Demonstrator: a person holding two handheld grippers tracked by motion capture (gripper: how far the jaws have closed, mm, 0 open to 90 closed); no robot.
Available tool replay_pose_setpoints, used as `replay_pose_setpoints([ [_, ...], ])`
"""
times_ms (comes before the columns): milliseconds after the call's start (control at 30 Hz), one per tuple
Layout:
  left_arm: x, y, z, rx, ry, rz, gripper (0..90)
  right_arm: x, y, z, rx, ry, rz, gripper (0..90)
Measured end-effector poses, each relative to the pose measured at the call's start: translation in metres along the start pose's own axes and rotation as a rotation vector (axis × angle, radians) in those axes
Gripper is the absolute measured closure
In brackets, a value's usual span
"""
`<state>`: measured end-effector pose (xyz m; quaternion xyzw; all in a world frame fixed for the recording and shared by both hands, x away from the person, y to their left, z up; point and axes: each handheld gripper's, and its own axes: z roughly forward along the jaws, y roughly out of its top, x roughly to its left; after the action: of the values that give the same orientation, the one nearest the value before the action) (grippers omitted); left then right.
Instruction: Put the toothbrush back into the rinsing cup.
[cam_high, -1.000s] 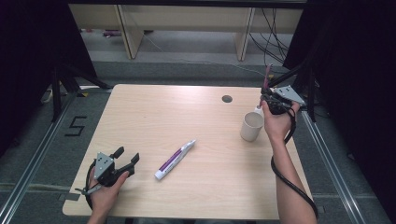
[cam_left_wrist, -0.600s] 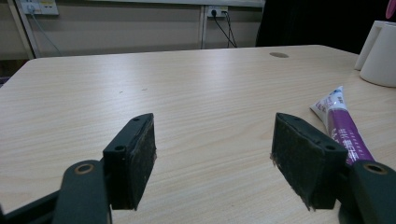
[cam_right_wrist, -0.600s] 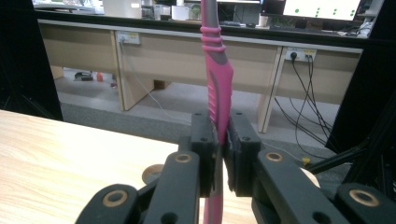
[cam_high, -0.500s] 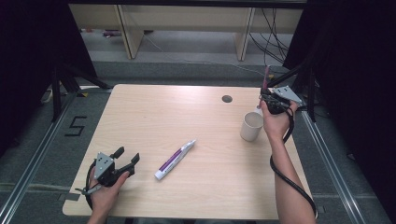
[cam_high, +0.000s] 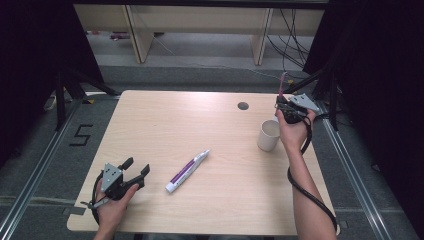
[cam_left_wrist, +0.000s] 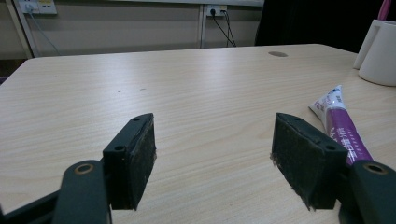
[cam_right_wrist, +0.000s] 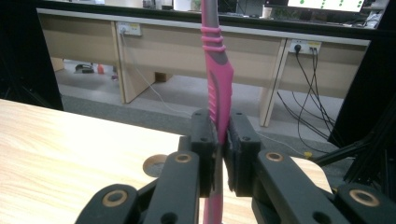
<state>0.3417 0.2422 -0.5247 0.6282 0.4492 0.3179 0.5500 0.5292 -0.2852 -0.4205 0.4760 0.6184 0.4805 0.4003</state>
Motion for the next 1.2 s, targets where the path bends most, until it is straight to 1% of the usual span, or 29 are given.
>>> replay_pose_setpoints([
  [33,0.000,0.000,0.000,0.000,-0.001,0.001,30.1,-0.001,0.000,0.000,0.003,0.003,-0.009,83.1],
  [67,0.000,0.000,0.000,0.000,-0.001,0.001,30.1,0.000,-0.001,0.000,0.008,0.000,0.002,83.1],
  [133,0.000,0.000,0.000,-0.001,-0.001,0.000,30.1,0.001,-0.003,0.001,0.014,0.000,0.006,83.1],
  [167,0.000,0.000,0.000,-0.001,-0.001,0.000,30.1,0.000,-0.003,0.001,0.011,0.002,-0.012,83.1],
  [233,0.000,0.000,0.000,-0.001,0.000,0.000,30.1,0.000,-0.005,0.001,0.020,-0.001,0.003,83.1],
  [267,0.000,0.000,0.000,-0.001,0.000,0.000,30.1,-0.001,-0.005,0.002,0.018,0.000,-0.016,83.1],
  [300,0.000,0.000,0.000,-0.001,-0.001,0.000,30.1,0.000,-0.006,0.001,0.021,-0.004,0.004,83.1],
  [400,0.000,0.000,0.000,0.000,0.000,-0.001,30.1,-0.002,-0.008,0.002,0.037,-0.001,-0.015,83.0],
  [433,0.000,0.000,0.000,-0.001,0.000,0.000,30.1,-0.001,-0.009,0.002,0.028,-0.006,0.005,83.0],
  [533,0.000,0.000,0.000,-0.002,0.001,0.000,30.1,-0.003,-0.011,0.002,0.038,-0.004,-0.008,82.9],
  [600,0.000,0.000,0.000,-0.001,0.000,0.000,30.1,-0.002,-0.012,0.003,0.051,-0.005,0.002,82.9],
  [733,0.000,0.000,0.000,-0.002,0.001,0.000,30.1,-0.004,-0.015,0.003,0.062,0.000,-0.015,82.8],
  [767,0.000,0.000,0.000,-0.001,0.001,0.000,30.1,-0.003,-0.016,0.003,0.068,0.000,-0.005,82.8],
  [800,0.000,0.000,0.000,-0.002,0.001,0.000,30.1,-0.003,-0.017,0.003,0.071,-0.002,-0.012,82.9],
  [867,0.000,0.000,0.000,-0.001,0.001,0.000,30.1,-0.003,-0.018,0.003,0.077,0.002,-0.008,82.8],
  [900,0.000,0.000,0.000,-0.001,0.001,0.000,30.1,-0.004,-0.018,0.003,0.081,0.002,-0.020,82.8],
  [933,0.000,0.000,0.000,0.000,0.000,0.000,30.1,-0.004,-0.019,0.004,0.071,-0.005,-0.027,82.8],
  [967,0.000,0.000,0.000,0.000,0.000,0.000,30.1,-0.004,-0.019,0.003,0.082,0.001,-0.012,82.8],
  [1033,-0.001,0.000,0.000,-0.002,0.001,-0.001,30.1,-0.003,-0.020,0.004,0.084,-0.003,0.002,82.8],
  [1167,-0.001,0.000,0.000,-0.001,0.000,0.000,30.1,-0.004,-0.022,0.004,0.090,0.007,-0.018,82.7],
  [1200,-0.001,0.000,0.000,-0.001,0.000,-0.001,30.1,-0.003,-0.023,0.004,0.093,-0.001,-0.012,82.7],
])
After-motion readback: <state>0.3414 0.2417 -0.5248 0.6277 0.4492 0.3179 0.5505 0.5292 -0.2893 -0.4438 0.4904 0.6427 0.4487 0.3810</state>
